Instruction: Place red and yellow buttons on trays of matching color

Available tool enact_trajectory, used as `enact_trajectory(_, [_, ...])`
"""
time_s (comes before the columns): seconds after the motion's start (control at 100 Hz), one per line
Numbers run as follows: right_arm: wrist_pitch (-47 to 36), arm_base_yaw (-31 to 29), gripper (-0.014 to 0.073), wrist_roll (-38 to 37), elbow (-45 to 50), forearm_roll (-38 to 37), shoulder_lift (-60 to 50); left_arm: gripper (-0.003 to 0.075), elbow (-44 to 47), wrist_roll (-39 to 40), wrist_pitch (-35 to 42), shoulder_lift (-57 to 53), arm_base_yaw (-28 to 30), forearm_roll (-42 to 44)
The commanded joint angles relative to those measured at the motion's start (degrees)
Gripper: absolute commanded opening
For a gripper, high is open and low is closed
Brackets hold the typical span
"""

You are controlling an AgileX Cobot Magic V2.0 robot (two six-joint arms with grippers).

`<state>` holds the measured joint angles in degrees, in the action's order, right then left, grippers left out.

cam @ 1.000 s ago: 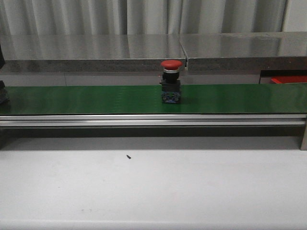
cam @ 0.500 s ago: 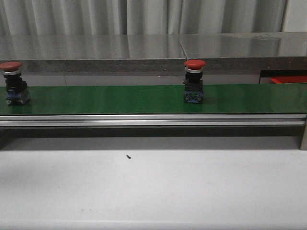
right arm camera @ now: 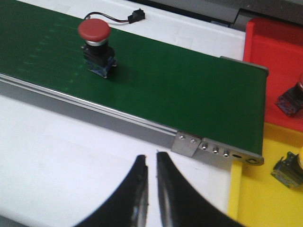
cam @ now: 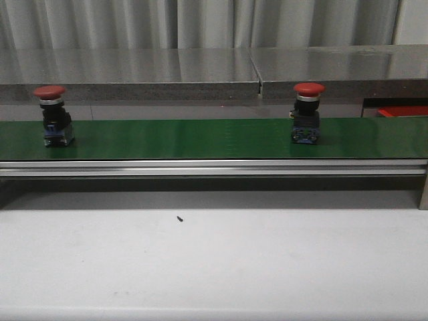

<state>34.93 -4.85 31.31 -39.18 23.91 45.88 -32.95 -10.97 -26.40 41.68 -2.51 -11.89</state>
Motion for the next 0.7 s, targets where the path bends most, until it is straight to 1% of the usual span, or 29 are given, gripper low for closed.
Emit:
enact_trajectory(0.0, [-2.0, 0.0, 0.0371, 0.3, -1.6, 3.3, -0.2, -0.0019, 0.8, 0.1, 6.1, -2.3, 0.2, -1.5])
enact_trajectory(0.01, [-2.0, 0.0, 0.0396, 0.3, -1.6, 3.3, -0.2, -0.0019, 1.0, 0.1, 6.3, -2.3, 0.2, -1.5])
enact_trajectory(0.02, [-2.1, 0.0, 0.0447, 0.3, -1.6, 3.4, -0.2, -0.0019, 1.1, 0.1, 6.2, -2.5, 0.2, -1.5])
enact_trajectory(0.04, [-2.3, 0.0, 0.0496, 0.3, -1.8, 3.6, -0.2, -0.0019, 1.4, 0.1, 6.2, -2.6, 0.2, -1.5])
enact_trajectory(0.05, [-2.4, 0.0, 0.0543, 0.3, -1.8, 3.6, -0.1, -0.0019, 1.5, 0.1, 6.2, -2.6, 0.2, -1.5])
enact_trajectory(0.06, [-2.5, 0.0, 0.0566, 0.3, -1.9, 3.6, -0.1, -0.0019, 1.5, 0.1, 6.2, -2.6, 0.2, -1.5])
enact_trajectory(0.07, [-2.6, 0.0, 0.0606, 0.3, -2.0, 3.6, 0.0, -0.0019, 1.5, 0.1, 6.2, -2.6, 0.2, -1.5])
enact_trajectory(0.1, [-2.4, 0.0, 0.0671, 0.3, -2.6, 3.6, 0.7, -0.0019, 1.5, 0.1, 6.0, -2.6, 0.2, -1.5])
enact_trajectory(0.22, [-0.9, -0.1, 0.0612, -0.4, -6.9, 3.6, 6.9, -0.0019, 1.5, 0.1, 6.1, -2.5, 0.2, -1.6])
enact_trajectory(0.32, [0.3, -0.1, 0.0612, -0.4, -11.6, 3.6, 14.5, -0.0019, 1.5, 0.1, 6.2, -2.5, 0.2, -1.6])
enact_trajectory(0.44, [3.6, -0.1, 0.0612, -0.4, -17.5, 3.6, 23.6, -0.0019, 1.5, 0.1, 6.2, -2.5, 0.2, -1.6])
enact_trajectory(0.54, [3.9, -0.1, 0.0612, -0.4, -21.8, 3.6, 30.4, -0.0019, 1.5, 0.1, 6.2, -2.5, 0.2, -1.7])
enact_trajectory(0.69, [3.2, -0.1, 0.0612, -0.4, -27.1, 3.6, 37.5, -0.0019, 1.5, 0.1, 6.2, -2.5, 0.2, -1.7])
